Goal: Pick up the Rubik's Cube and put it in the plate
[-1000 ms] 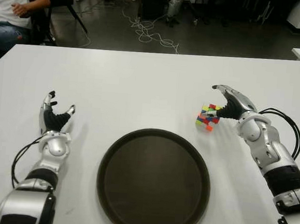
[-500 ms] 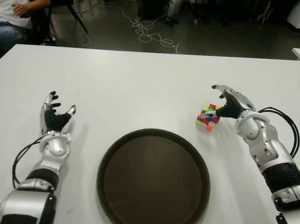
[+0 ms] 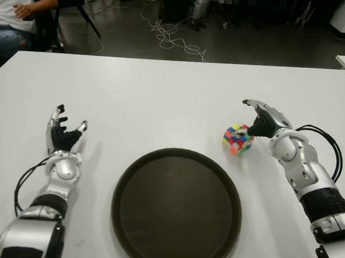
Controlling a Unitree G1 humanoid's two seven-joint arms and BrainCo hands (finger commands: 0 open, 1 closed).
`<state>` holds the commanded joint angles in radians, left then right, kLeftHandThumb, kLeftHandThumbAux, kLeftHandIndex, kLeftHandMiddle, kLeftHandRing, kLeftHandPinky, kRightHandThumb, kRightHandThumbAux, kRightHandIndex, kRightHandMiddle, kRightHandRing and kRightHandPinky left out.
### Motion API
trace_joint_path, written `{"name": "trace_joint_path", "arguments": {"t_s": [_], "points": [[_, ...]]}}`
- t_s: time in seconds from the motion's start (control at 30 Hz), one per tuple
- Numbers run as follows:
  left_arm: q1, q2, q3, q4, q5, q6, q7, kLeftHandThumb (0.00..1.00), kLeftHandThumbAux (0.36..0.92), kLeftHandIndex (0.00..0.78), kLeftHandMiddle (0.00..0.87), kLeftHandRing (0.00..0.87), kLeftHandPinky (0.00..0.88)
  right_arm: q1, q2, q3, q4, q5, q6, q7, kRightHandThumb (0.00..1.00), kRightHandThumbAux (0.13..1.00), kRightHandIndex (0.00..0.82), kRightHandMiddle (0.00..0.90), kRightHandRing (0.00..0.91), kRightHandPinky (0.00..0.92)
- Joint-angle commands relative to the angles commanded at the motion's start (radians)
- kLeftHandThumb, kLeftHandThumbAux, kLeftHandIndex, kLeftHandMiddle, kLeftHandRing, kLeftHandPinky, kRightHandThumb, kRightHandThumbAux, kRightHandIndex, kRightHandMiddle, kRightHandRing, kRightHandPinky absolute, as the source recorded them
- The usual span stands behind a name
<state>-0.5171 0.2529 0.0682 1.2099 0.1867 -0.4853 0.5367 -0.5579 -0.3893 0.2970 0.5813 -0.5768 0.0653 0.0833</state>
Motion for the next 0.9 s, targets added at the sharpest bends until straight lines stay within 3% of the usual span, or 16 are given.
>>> {"name": "trace_joint_path", "arguments": {"t_s": [0.23, 0.33, 0.4, 0.5, 0.63, 0.9], "points": [[-0.001, -0.001, -0.005, -0.001, 0.005, 0.000, 0.008, 0.003, 0.765, 0.099, 0.133, 0.146, 0.160, -0.012, -0.005, 0.016, 0.025, -0.008, -0.020, 0.003, 0.000, 0.651, 0.000, 0.571, 0.730, 0.618], [0.000, -0.002, -0.008, -0.005, 0.009, -0.007, 0.012, 0.009, 0.764, 0.105, 0.147, 0.163, 0.197, -0.020, -0.005, 0.032, 0.048, -0.018, -0.039, -0.007, 0.000, 0.660, 0.000, 0.519, 0.716, 0.564], [0.001, -0.002, -0.010, -0.007, 0.011, -0.013, 0.013, 0.016, 0.768, 0.109, 0.156, 0.177, 0.225, -0.024, -0.006, 0.040, 0.058, -0.022, -0.050, -0.013, 0.000, 0.664, 0.000, 0.506, 0.714, 0.583], [0.001, -0.002, -0.012, -0.008, 0.013, -0.018, 0.014, 0.025, 0.770, 0.114, 0.166, 0.197, 0.268, -0.028, -0.006, 0.045, 0.067, -0.023, -0.058, -0.017, 0.000, 0.661, 0.000, 0.517, 0.725, 0.639], [0.001, -0.001, -0.015, -0.006, 0.017, -0.016, 0.014, 0.013, 0.749, 0.105, 0.150, 0.177, 0.221, -0.034, -0.006, 0.052, 0.076, -0.023, -0.060, -0.019, 0.000, 0.651, 0.000, 0.578, 0.751, 0.707], [0.001, -0.003, -0.014, -0.007, 0.016, -0.007, 0.016, 0.001, 0.740, 0.101, 0.150, 0.169, 0.215, -0.044, -0.007, 0.072, 0.089, -0.029, -0.059, -0.021, 0.000, 0.646, 0.000, 0.584, 0.772, 0.741]]}}
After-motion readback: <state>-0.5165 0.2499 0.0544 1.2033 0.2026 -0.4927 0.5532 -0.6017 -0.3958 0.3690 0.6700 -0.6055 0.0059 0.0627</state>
